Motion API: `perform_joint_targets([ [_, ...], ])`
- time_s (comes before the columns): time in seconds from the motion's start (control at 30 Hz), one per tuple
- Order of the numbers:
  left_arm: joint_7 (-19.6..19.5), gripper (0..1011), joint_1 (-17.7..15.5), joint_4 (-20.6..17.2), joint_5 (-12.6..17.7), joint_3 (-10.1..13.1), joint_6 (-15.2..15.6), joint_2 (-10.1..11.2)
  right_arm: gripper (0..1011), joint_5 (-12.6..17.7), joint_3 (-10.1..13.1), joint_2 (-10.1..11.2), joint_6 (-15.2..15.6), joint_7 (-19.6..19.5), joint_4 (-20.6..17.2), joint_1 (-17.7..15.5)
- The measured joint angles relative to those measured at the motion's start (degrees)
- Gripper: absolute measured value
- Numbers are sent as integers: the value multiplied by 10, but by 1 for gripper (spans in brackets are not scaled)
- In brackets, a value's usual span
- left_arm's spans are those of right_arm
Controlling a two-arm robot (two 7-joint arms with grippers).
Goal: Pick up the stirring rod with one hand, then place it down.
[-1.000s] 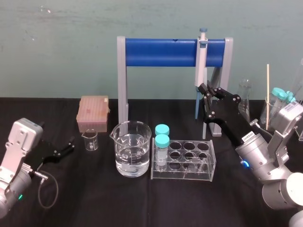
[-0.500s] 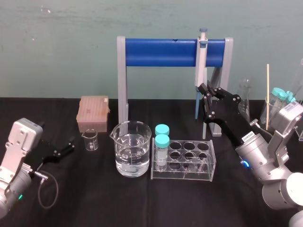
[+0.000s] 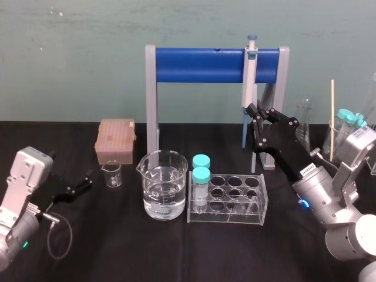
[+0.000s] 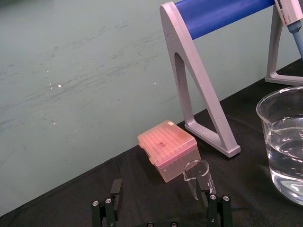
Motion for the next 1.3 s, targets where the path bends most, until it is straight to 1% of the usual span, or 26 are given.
perform_joint_targets([
  [0.23, 0, 1000, 0, 0, 0, 0, 0, 0, 69, 0, 0, 0, 0, 0, 0, 0],
  [0.4, 0, 1000, 0, 0, 0, 0, 0, 0, 69, 8, 2, 0, 7, 18, -1, 0],
  [0.57, 0, 1000, 0, 0, 0, 0, 0, 0, 69, 19, 7, 4, 27, 35, -19, -12],
  [0.6, 0, 1000, 0, 0, 0, 0, 0, 0, 69, 19, 7, 4, 27, 35, -19, -12],
  [0.67, 0, 1000, 0, 0, 0, 0, 0, 0, 69, 24, 9, 8, 41, 38, -32, -23],
  [0.77, 0, 1000, 0, 0, 0, 0, 0, 0, 69, 26, 9, 11, 49, 39, -41, -30],
  [1.03, 0, 1000, 0, 0, 0, 0, 0, 0, 69, 23, 8, 18, 61, 39, -50, -39],
  [1.3, 0, 1000, 0, 0, 0, 0, 0, 0, 69, 17, 6, 22, 64, 36, -47, -42],
])
